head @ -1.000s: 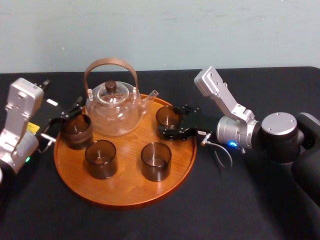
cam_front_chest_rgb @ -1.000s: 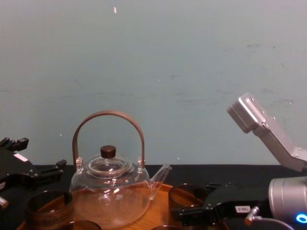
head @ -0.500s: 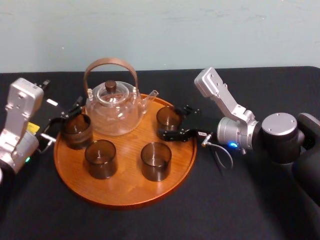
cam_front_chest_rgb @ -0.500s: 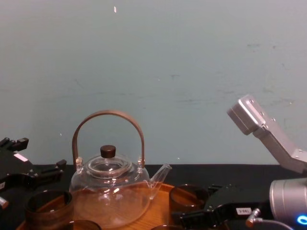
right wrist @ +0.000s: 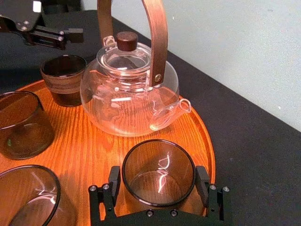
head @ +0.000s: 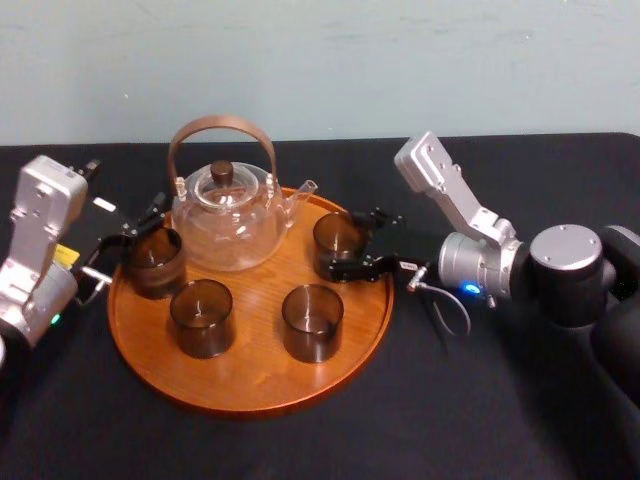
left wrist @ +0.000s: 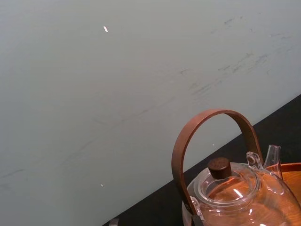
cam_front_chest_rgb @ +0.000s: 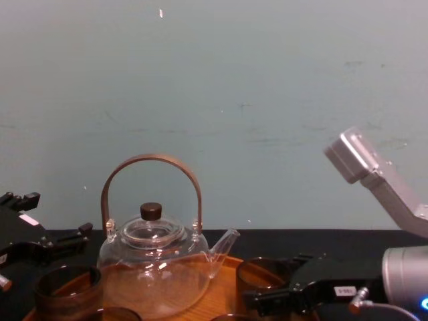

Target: Pick up the glass from the table and place it on the tray.

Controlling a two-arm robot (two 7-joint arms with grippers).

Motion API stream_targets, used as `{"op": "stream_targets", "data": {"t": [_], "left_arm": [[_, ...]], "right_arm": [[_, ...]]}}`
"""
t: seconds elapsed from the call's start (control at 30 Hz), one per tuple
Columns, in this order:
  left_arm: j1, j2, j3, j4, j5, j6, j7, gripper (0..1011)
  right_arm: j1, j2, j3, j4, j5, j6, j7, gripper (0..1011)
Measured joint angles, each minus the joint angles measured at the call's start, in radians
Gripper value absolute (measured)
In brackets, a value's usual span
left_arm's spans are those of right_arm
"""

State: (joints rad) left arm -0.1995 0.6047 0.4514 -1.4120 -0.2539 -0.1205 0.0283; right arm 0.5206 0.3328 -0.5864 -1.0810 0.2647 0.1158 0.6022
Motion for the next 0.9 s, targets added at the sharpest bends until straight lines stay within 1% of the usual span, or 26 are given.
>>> {"op": "stream_targets", "data": {"t": [0.07,0.33,0.4,0.53,0.6,0.63,0.67,0.73,0.77,0.87,0.9], "left_arm": [[0.0,0.0,0.0,0.0,0.0,0.0,0.0,1001],[0.0,0.0,0.0,0.0,0.0,0.0,0.0,1001],[0.0,0.0,0.0,0.0,0.0,0.0,0.0,1001],[0.0,0.0,0.0,0.0,0.0,0.0,0.0,1001],[0.0,0.0,0.0,0.0,0.0,0.0,0.0,1001],[0.0,0.0,0.0,0.0,0.0,0.0,0.0,1001],[0.0,0.0,0.0,0.0,0.0,0.0,0.0,1001],[0.0,0.0,0.0,0.0,0.0,0.0,0.0,1001],[0.0,0.0,0.0,0.0,0.0,0.0,0.0,1001],[0.0,0.0,0.0,0.0,0.0,0.0,0.0,1001],[0.0,0.0,0.0,0.0,0.0,0.0,0.0,1001]], "right_arm": [[-0.006,0.007,0.004,-0.011,0.004,0.0,0.004,1002],[-0.062,0.066,0.031,-0.106,0.036,0.01,0.018,1002],[-0.089,0.095,0.044,-0.149,0.051,0.014,0.018,1002],[-0.121,0.13,0.06,-0.197,0.068,0.016,0.018,1003],[-0.154,0.166,0.079,-0.245,0.084,0.015,0.017,1002],[-0.154,0.166,0.079,-0.245,0.084,0.015,0.017,1002],[-0.171,0.184,0.089,-0.269,0.093,0.013,0.014,1002],[-0.187,0.201,0.1,-0.291,0.102,0.01,0.01,1002],[-0.202,0.216,0.11,-0.311,0.11,0.007,0.004,1002],[-0.222,0.234,0.124,-0.335,0.118,0.002,-0.008,1002],[-0.235,0.244,0.135,-0.349,0.122,-0.001,-0.019,1002]]}}
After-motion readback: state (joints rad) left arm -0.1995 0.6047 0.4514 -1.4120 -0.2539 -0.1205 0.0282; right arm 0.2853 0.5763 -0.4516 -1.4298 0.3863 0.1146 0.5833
